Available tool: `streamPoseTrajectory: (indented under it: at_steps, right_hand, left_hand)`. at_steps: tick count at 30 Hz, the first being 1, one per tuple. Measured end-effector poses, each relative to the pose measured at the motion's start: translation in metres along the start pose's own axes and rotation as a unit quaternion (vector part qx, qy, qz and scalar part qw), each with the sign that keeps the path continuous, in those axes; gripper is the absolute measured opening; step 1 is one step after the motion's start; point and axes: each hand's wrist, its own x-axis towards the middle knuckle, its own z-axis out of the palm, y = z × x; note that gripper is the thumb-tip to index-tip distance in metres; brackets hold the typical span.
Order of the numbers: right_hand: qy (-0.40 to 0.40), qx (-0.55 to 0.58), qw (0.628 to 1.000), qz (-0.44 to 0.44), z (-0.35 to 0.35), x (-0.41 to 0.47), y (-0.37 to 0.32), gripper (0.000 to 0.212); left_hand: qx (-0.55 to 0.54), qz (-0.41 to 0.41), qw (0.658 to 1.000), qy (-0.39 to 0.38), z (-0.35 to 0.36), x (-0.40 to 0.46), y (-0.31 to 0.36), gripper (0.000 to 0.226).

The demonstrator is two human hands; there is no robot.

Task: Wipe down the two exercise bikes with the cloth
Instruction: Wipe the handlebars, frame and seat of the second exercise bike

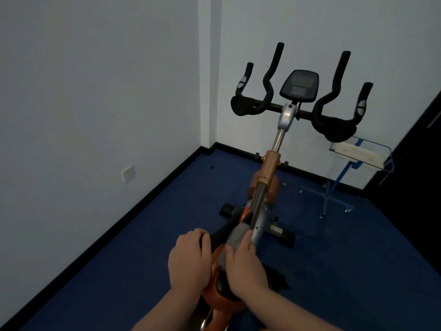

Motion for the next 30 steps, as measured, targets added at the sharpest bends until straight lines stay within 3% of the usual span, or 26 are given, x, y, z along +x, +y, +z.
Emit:
streamPoseTrajectory:
  at_steps: [5,11,18,27,30]
  right_hand:
    - [0.001,-0.059,0.998,-0.030,0.015,-0.025,0.015,0.075]
    - [0.008,0.059,0.996,0.071,-0.006,0.027,-0.007,0.070]
    - [0.034,0.002,0.999,0.005,0.022,-0.022,0.011,0.070]
    - [0.029,0.075,0.997,0.013,0.001,0.065,0.009,0.075]
    - [0.035,0.046,0.998,-0.038,-0.013,0.094,0.019,0.067]
  left_hand:
    - [0.003,-0.001,1.000,-0.003,0.000,0.000,0.000,0.023]
    - [0.010,-0.003,1.000,-0.009,0.000,0.001,0.001,0.022]
    - [0.006,-0.003,1.000,0.006,0.000,0.000,0.001,0.020]
    - [0.004,-0.011,1.000,0.013,0.002,-0.002,0.002,0.019]
    - [-0.003,-0.019,0.999,0.032,0.001,-0.004,0.004,0.019]
